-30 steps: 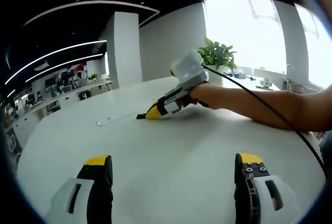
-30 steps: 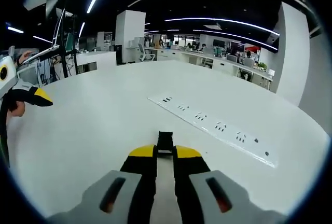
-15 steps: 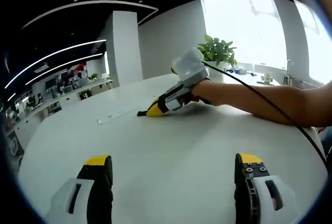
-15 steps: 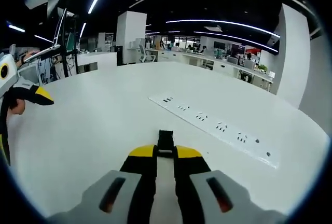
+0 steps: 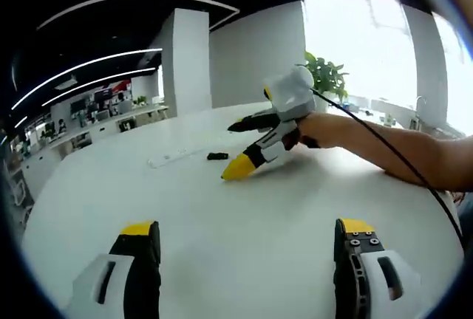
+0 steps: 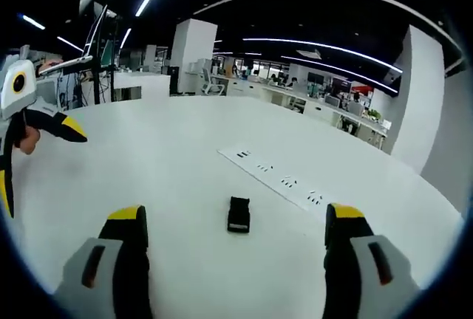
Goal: Snap the two parts of the plastic buckle together until the buckle closes and remains connected.
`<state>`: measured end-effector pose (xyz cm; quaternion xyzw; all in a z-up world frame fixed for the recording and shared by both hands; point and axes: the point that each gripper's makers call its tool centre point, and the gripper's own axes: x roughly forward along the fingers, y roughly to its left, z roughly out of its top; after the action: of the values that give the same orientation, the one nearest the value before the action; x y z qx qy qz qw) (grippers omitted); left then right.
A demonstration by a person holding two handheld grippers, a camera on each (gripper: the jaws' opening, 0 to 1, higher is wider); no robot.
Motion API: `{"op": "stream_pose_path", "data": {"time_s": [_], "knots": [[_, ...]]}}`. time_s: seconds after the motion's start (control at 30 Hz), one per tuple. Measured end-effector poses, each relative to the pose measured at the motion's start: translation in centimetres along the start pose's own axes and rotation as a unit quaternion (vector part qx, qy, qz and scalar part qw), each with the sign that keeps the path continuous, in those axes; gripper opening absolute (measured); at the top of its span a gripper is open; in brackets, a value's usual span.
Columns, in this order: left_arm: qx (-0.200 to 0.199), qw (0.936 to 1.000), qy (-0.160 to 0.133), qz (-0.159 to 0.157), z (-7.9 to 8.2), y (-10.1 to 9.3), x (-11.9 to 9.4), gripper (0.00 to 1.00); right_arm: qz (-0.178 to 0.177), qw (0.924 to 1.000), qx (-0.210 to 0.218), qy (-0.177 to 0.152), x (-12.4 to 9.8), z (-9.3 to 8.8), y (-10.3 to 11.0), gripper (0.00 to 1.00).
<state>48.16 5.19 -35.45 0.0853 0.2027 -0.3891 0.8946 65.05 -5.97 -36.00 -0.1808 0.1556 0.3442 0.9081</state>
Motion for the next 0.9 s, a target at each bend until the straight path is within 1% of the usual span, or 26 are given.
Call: {"op": "stream_pose_path", "data": {"time_s": [0.03, 0.07, 0.1, 0.13, 0.17, 0.23, 0.27, 0.3, 0.37, 0.4, 0.47, 0.53, 0.63, 0.7, 0.73, 0.77, 0.8, 0.83, 0.9], "knots": [[0.007, 1.0000, 0.002, 0.000, -0.1, 0.0, 0.0, 0.99, 0.010, 0.9999, 0.005, 0.001, -0.2, -0.1, 0.6, 1.00], [0.023, 0.9997, 0.001, -0.003, 0.0, -0.1, -0.1, 0.97, 0.016, 0.9998, 0.013, 0.000, -0.2, -0.1, 0.8, 1.00], [0.029, 0.9996, -0.002, -0.004, 0.0, -0.2, -0.1, 0.93, 0.014, 0.9998, 0.013, -0.002, -0.3, 0.0, 0.7, 1.00], [0.042, 0.9991, 0.001, -0.007, -0.1, -0.2, -0.2, 0.88, 0.013, 0.9998, 0.012, -0.001, -0.3, 0.0, 0.6, 1.00], [0.042, 0.9991, 0.008, -0.006, -0.4, -0.3, -0.2, 0.86, 0.010, 0.9999, 0.011, -0.001, -0.3, 0.0, 0.5, 1.00], [0.040, 0.9990, 0.017, 0.003, -0.6, -0.1, -0.3, 0.86, 0.005, 0.9999, 0.014, -0.006, -0.6, 0.2, 0.2, 1.00], [0.051, 0.9985, 0.017, 0.011, -0.6, 0.1, -0.4, 0.86, 0.004, 0.9998, 0.019, -0.009, -0.8, 0.2, 0.3, 1.00], [0.052, 0.9985, 0.011, 0.016, -0.3, 0.4, -0.5, 0.84, 0.001, 0.9996, 0.026, -0.011, -1.0, 0.2, 0.2, 1.00], [0.047, 0.9988, -0.006, 0.011, 0.3, 0.3, -1.0, 0.75, -0.020, 0.9992, 0.030, -0.020, -1.4, 0.4, -0.7, 1.00], [0.043, 0.9989, -0.012, 0.009, 0.6, 0.3, -1.1, 0.73, -0.032, 0.9986, 0.035, -0.023, -1.5, 0.4, -1.4, 0.99], [0.034, 0.9992, -0.012, 0.020, 0.6, 0.6, -1.2, 0.77, -0.039, 0.9985, 0.032, -0.023, -1.9, 0.4, -1.7, 0.99], [0.020, 0.9997, -0.002, 0.012, 0.5, 0.6, -0.7, 0.82, -0.043, 0.9980, 0.035, -0.030, -2.3, 0.4, -1.7, 0.99], [0.013, 0.9998, -0.003, 0.012, 0.1, 0.4, -0.7, 0.83, -0.049, 0.9978, 0.031, -0.033, -2.8, 0.4, -1.4, 0.97], [0.011, 0.9998, -0.006, 0.013, 0.1, 0.4, -0.7, 0.81, -0.052, 0.9977, 0.029, -0.033, -3.2, 0.5, -1.1, 0.97], [0.021, 0.9996, -0.013, 0.013, 0.2, 0.3, -0.7, 0.80, -0.051, 0.9977, 0.029, -0.033, -3.2, 0.5, -1.1, 0.97], [0.025, 0.9993, -0.020, 0.019, 0.3, 0.3, -0.8, 0.79, -0.050, 0.9976, 0.034, -0.034, -3.3, 0.4, -1.0, 0.96], [0.024, 0.9994, -0.020, 0.017, 0.4, 0.3, -0.8, 0.78, -0.050, 0.9974, 0.036, -0.036, -3.4, 0.4, -1.2, 0.94], [0.022, 0.9995, -0.021, 0.013, 0.4, 0.3, -0.7, 0.75, -0.053, 0.9973, 0.034, -0.039, -3.6, 0.3, -1.2, 0.93], [0.017, 0.9996, -0.022, 0.007, 0.3, 0.2, -0.6, 0.71, -0.058, 0.9968, 0.038, -0.040, -4.0, 0.1, -1.2, 0.93]]}}
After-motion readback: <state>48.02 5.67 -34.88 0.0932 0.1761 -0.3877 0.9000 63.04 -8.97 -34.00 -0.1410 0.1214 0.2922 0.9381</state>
